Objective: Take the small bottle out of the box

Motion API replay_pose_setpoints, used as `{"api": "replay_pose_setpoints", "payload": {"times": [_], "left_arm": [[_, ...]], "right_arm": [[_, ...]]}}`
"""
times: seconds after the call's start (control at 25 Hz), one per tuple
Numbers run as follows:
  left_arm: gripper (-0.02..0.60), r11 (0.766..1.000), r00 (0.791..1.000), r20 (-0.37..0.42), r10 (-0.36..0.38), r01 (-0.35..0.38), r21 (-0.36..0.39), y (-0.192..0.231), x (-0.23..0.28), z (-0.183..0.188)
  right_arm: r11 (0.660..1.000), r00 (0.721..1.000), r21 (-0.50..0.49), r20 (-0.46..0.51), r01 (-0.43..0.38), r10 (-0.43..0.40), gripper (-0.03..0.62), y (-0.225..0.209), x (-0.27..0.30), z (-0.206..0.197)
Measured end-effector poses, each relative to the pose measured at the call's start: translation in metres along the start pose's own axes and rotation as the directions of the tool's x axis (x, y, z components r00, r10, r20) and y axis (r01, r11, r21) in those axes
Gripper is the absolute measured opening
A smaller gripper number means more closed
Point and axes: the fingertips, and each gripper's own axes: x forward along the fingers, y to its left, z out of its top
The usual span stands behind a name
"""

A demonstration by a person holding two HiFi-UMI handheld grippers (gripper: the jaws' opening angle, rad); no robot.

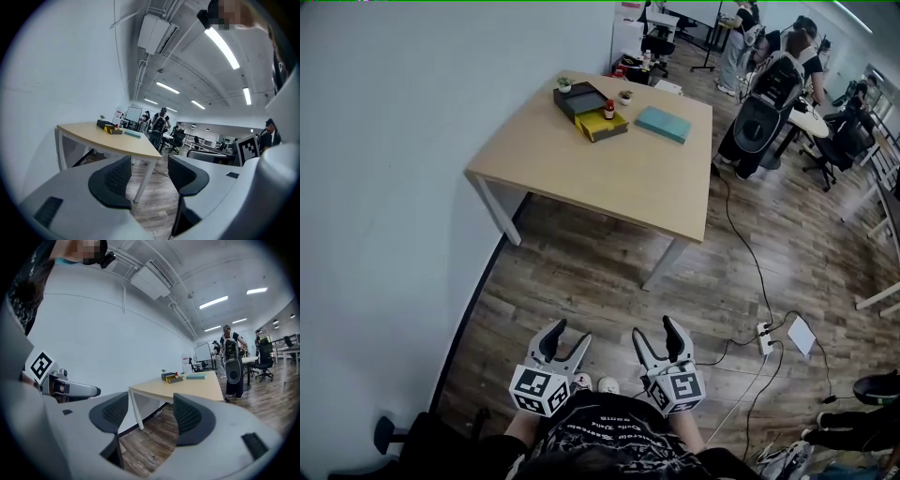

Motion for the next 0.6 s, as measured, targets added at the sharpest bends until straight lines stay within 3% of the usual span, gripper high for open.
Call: {"api": "replay_pose_setpoints", "payload": {"times": [0.24, 0.44, 0.6], "left_arm": [[0.250, 1.000, 1.000, 0.015, -0.024, 0.024, -0.009, 0.019, -0.007, 0.003], [0.250, 0.991, 0.992, 0.017, -0.121, 0.122, -0.052, 0.024, -0.010, 0.001], [0.250, 0.989, 0.990, -0.010, -0.143, 0.143, -0.042, 0.030, -0.010, -0.004]], "right_arm": [[0.999, 0.999, -0.005, 0.005, 0.035, -0.035, 0.310, 0.014, 0.013, -0.005], [0.999, 0.999, 0.010, 0.027, 0.031, -0.031, 0.310, 0.031, 0.027, -0.006], [1.000, 0.999, 0.004, 0.020, 0.029, -0.029, 0.310, 0.042, 0.039, -0.008]]}}
